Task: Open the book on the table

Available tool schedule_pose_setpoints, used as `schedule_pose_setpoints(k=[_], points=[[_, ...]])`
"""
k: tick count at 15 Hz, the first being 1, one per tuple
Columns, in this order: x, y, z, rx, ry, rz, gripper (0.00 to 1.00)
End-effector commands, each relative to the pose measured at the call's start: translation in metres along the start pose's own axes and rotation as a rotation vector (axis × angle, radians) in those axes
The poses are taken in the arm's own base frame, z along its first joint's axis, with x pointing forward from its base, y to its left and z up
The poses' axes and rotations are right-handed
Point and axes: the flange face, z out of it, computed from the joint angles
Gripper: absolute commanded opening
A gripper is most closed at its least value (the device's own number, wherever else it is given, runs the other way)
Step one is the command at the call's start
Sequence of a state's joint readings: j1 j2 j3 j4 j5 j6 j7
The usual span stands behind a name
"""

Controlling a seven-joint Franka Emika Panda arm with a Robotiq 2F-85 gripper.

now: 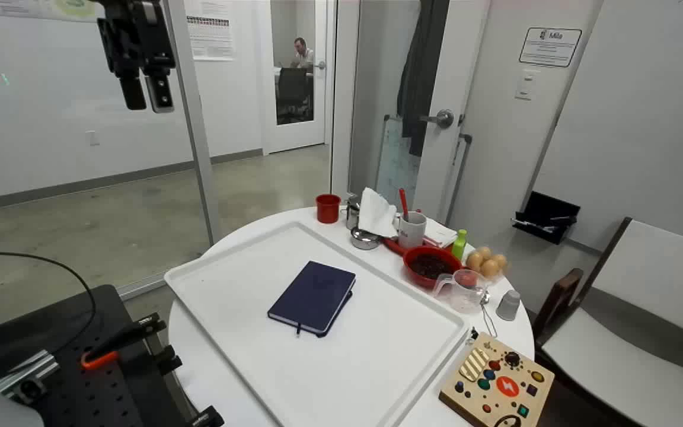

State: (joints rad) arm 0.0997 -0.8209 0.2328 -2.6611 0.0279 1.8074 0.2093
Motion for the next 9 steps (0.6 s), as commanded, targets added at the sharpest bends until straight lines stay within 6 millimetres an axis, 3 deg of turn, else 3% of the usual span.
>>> schedule_pose_setpoints(k=[1,3,5,7,9], points=[[0.0,0.0,-0.001,0.0,-0.001,0.0,1.0],[0.013,0.006,0.005,0.008,0.027,-0.021,1.0],[0.038,0.018,0.021,0.026,0.03,-0.042,1.0],[0.074,0.036,0.045,0.087,0.005,-0.071,1.0],[0.094,0.055,0.065,0.163,-0.06,-0.077,1.0]])
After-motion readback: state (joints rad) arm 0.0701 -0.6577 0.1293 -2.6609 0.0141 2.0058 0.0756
